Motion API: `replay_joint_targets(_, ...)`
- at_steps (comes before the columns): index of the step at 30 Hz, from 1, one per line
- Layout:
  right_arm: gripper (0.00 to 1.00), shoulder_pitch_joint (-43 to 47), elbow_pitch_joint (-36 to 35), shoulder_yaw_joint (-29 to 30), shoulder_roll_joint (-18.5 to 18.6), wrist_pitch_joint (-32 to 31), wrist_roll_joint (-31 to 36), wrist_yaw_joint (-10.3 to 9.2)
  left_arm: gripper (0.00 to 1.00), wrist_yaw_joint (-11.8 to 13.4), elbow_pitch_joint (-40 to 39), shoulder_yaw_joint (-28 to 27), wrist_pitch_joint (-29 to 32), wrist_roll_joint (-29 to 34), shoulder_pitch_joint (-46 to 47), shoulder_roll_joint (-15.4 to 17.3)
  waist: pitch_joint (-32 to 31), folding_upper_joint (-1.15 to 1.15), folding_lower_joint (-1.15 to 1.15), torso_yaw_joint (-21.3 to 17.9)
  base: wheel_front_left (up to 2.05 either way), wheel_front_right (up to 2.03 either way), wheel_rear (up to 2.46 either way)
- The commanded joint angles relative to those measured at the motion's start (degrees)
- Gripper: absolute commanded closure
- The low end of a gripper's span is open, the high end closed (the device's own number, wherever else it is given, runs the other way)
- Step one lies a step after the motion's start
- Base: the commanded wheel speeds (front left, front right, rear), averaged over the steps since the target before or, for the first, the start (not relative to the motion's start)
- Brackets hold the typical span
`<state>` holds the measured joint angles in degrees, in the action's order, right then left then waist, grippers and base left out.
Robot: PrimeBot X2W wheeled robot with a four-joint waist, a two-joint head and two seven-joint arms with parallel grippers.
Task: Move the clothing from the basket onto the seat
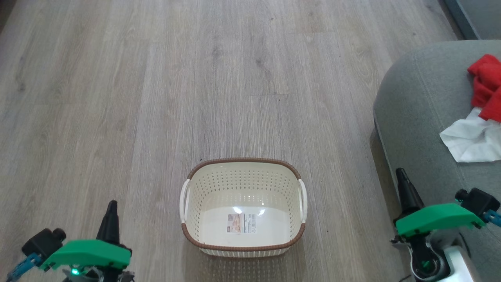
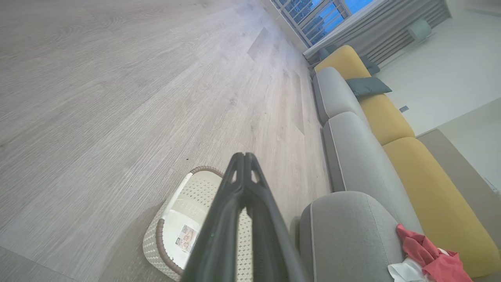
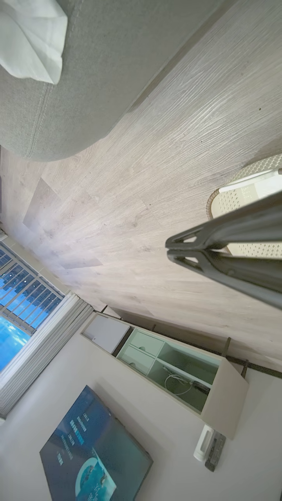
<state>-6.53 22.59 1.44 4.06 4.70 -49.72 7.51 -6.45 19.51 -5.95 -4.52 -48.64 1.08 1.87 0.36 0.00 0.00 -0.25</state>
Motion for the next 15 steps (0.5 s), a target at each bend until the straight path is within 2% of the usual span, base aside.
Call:
replay_joint_targets(1, 1.0, -1.39, -2.4, -0.09, 0.2, -0.47, -1.79, -0.01, 1.0, -0.44, -2.18, -0.85, 0.51, -1.82, 3.15, 0.61, 0.0, 0.0, 0.0, 0.01, 0.0, 0.0, 0.0)
replay_joint_targets(15, 1.0, -1.01, -3.75, 1.05, -0.11, -2.82, -10.69, -0.01, 1.0, -0.57, -2.9, -0.79, 2.81, -10.95, 3.58, 0.7, -0.04, 0.0, 0.0, 0.06, 0.0, 0.0, 0.0)
